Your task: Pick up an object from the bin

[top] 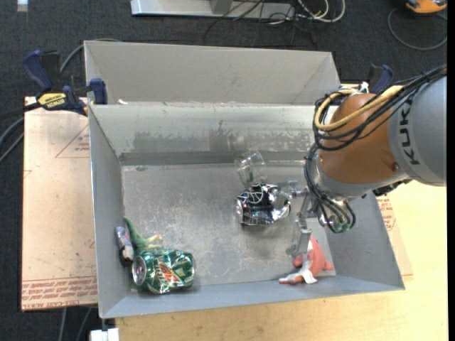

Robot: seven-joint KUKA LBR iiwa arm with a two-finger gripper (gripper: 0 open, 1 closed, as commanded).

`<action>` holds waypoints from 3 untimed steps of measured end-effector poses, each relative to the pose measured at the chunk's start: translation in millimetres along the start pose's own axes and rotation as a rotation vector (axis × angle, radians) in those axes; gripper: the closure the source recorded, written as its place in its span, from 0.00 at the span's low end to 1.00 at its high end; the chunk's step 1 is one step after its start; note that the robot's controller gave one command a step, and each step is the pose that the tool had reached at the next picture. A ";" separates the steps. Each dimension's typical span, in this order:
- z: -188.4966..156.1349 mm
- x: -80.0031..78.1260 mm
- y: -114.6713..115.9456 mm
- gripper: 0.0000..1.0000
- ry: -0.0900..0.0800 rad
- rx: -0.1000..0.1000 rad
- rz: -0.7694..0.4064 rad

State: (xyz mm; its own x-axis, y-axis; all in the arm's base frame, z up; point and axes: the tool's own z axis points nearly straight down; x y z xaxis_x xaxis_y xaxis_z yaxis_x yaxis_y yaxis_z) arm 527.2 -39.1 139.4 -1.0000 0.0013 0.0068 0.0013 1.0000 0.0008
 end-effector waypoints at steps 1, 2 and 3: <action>-4.3 -1.8 0.2 0.00 -0.008 0.001 -0.002; 71.8 -82.0 5.3 0.00 0.003 0.000 0.164; 64.6 -52.6 3.9 1.00 -0.024 -0.001 0.043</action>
Offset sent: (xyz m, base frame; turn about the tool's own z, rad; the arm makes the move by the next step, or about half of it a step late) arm 0.0816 0.0055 -0.0694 0.1646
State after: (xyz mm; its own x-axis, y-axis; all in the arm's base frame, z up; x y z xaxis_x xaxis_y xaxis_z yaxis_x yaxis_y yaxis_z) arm 579.3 -35.2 74.4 -0.9989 0.0443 -0.0168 0.0443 0.9990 0.0023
